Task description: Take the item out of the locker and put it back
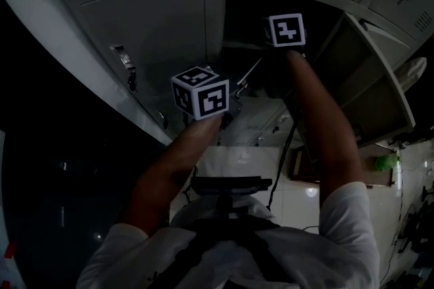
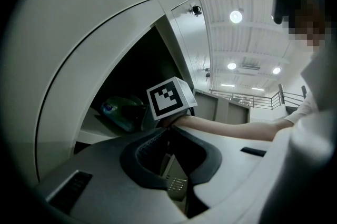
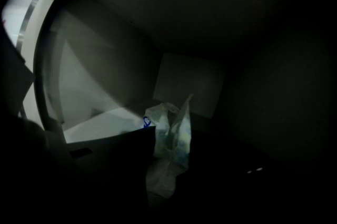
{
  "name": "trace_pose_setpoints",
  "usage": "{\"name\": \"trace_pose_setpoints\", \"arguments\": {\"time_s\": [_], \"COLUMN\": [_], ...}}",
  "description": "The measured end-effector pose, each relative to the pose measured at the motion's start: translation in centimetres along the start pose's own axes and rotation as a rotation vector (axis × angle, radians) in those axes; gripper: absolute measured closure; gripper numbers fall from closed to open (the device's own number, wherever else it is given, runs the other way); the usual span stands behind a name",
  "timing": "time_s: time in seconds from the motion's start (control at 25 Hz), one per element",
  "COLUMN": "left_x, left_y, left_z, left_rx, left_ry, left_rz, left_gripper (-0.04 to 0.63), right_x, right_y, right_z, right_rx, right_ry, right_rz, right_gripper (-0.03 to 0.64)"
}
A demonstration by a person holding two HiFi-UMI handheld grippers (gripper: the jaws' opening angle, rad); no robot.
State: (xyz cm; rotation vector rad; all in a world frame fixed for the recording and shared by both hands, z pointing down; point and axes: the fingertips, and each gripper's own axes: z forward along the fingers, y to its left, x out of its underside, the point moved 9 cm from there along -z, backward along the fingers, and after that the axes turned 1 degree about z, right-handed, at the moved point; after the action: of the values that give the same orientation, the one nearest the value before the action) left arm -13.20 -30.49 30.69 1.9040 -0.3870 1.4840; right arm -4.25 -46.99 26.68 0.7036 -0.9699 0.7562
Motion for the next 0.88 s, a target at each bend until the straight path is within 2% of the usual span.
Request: {"name": "trace_pose_setpoints", "arguments": {"time_s": [0.08, 0.2, 0.44, 0.88], "left_x": [0.1, 0.0, 0.0, 0.0], "left_y": [-0.1, -0.3, -0.7, -1.9], "left_z": [-0.2, -0.6, -1.1, -2.2], "left_rx": [-0.005, -0.011, -0.011, -0.002], "left_ry": [-0.002, -0.011, -0.022, -0.035], "left_rz": [-0.003, 0.001, 0.016, 0.034], "left_gripper": [0.594, 0.594, 0.593, 0.593], "right_x": [0.1, 0.0, -0.3, -0.1], "right_y": [0.1, 0.0, -0.7, 0.6], "right_z": [0.0, -0.3, -1.7, -6.1], "right_rx": [-0.027, -0.035, -0.039, -0.053], "right_ry": [-0.002, -0.019, -0.067, -0.138], "right_rz": [-0.001, -0.013, 0.014, 0.021], "right_gripper": [0.479, 0.42, 0.39, 0.39]}}
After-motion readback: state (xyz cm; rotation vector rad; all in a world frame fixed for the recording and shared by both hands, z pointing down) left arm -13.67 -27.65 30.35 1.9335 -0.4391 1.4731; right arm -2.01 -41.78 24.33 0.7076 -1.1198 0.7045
